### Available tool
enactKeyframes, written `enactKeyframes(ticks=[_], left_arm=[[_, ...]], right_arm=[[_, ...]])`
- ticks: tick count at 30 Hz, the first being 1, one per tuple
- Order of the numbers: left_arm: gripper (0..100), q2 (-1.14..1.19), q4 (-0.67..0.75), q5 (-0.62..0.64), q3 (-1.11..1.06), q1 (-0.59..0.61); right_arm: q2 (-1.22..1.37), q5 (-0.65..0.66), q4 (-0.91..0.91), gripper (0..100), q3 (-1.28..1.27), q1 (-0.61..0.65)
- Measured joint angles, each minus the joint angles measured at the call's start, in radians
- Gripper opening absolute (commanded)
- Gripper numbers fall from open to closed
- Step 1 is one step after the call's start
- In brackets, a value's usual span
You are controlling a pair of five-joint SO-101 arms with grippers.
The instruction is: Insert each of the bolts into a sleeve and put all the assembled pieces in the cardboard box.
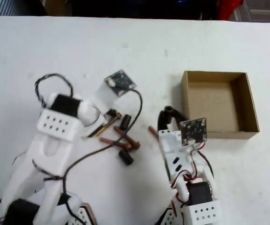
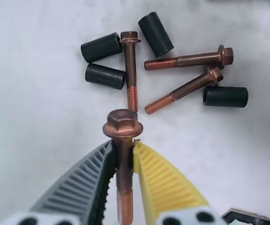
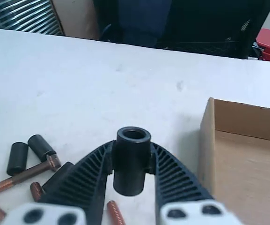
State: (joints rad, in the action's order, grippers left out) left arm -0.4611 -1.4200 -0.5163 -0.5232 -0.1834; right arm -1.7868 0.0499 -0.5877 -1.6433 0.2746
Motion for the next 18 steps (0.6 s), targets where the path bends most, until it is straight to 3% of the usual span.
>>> enactKeyframes(ticks=[14,18], left_arm=[[2,-0.281,0.150,-0.003,-0.322,0.103],[2,-0.371,0.252,-0.003,-0.397,0.103]], right_arm=[[0.000,0.000,0.000,1.7,0.000,0.299],[0.000,0.115,0.026,1.7,-0.002,0.339]])
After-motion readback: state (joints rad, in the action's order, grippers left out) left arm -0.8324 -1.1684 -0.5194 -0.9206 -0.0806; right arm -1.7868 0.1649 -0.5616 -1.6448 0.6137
